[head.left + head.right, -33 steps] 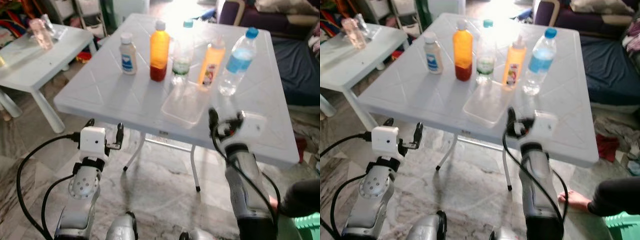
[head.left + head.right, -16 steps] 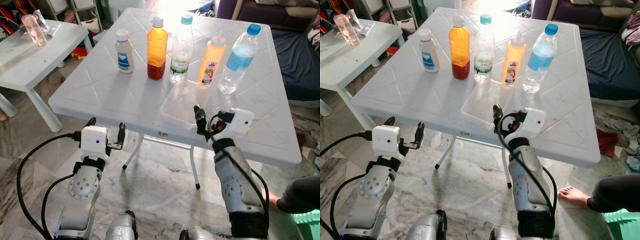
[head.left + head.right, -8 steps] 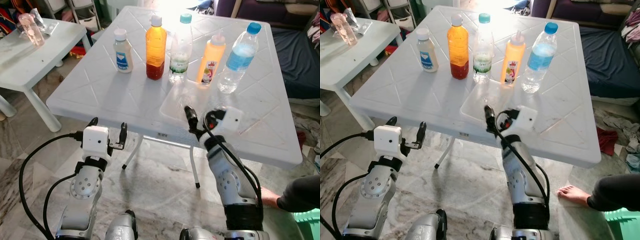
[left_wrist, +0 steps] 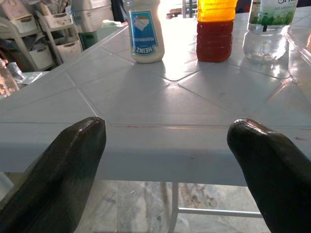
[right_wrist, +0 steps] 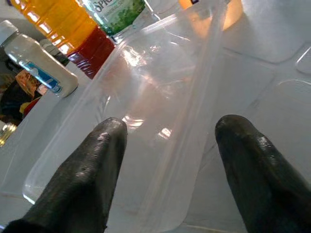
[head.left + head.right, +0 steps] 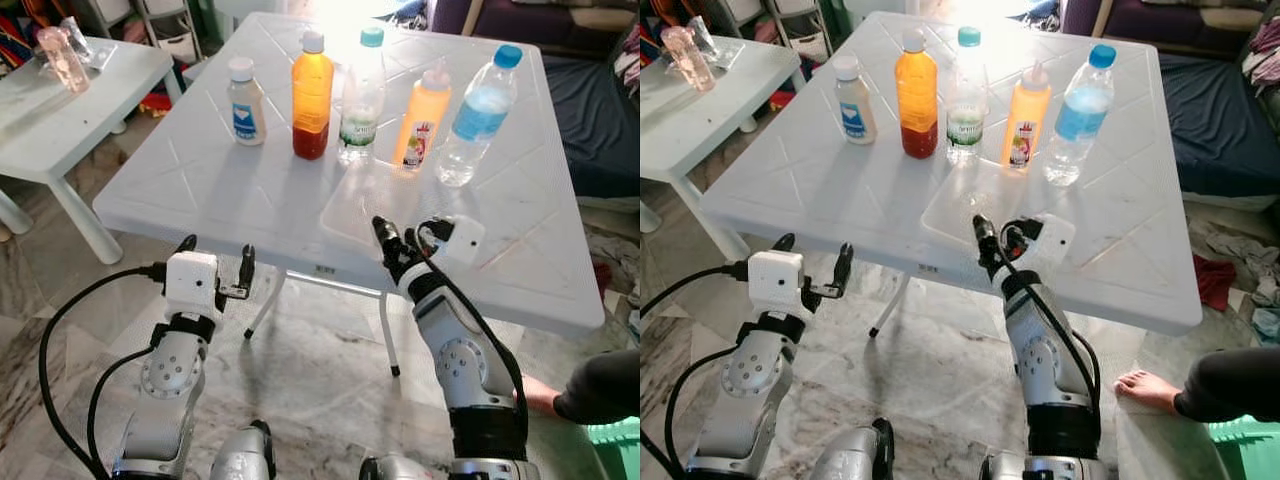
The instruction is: Restocking fridge
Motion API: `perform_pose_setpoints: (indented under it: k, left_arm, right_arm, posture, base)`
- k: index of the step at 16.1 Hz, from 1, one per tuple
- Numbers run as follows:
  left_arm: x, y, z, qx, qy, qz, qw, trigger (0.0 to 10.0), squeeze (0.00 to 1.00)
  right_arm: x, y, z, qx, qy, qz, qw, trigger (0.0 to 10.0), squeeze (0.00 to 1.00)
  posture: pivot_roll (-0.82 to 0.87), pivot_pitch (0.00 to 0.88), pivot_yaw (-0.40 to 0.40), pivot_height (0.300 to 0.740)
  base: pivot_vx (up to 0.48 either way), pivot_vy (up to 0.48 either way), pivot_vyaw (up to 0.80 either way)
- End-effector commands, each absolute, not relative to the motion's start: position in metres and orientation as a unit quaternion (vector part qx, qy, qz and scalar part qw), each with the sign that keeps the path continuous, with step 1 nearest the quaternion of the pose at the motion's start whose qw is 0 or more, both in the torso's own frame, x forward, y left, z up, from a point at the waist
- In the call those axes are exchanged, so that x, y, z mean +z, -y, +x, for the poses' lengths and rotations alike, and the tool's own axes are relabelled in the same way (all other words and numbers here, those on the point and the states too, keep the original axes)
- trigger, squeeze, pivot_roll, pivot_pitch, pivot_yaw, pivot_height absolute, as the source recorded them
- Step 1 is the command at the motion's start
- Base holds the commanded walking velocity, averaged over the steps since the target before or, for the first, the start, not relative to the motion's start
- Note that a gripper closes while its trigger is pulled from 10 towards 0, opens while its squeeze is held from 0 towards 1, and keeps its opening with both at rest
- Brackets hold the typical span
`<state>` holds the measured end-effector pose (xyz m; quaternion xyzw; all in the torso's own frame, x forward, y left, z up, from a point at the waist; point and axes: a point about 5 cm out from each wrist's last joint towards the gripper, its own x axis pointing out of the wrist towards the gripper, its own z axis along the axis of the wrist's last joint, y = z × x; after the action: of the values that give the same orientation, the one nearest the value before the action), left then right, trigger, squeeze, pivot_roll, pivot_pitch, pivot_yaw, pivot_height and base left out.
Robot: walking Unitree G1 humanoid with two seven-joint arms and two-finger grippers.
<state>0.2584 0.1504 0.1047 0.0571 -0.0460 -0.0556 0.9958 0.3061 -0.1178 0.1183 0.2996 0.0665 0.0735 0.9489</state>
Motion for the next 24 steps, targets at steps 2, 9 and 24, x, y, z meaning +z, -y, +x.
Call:
perform_pose_setpoints:
  k: [2, 9, 24]
  left_arm:
    - [0.103, -0.150, 0.259, -0.059, 0.041, 0.059, 0.996, 10.0, 0.00]
    - [0.104, -0.149, 0.260, -0.061, 0.042, 0.061, 0.995, 10.0, 0.00]
    - [0.103, -0.152, 0.268, -0.028, 0.033, 0.052, 0.998, 10.0, 0.00]
  right_arm:
    - [0.113, 0.113, 0.305, 0.065, -0.082, 0.323, 0.940, 0.0, 0.00]
    - [0.112, 0.130, 0.310, 0.036, -0.081, 0.329, 0.940, 0.0, 0.00]
    - [0.119, 0.122, 0.301, 0.099, -0.044, 0.171, 0.979, 10.0, 0.00]
  posture:
    - [0.13, 0.126, -0.001, 0.740]
    - [0.13, 0.126, 0.002, 0.740]
    - [0.12, 0.121, -0.013, 0.740]
  base:
    - [0.000, 0.000, 0.00]
    - [0.000, 0.000, 0.00]
    - [0.000, 0.000, 0.00]
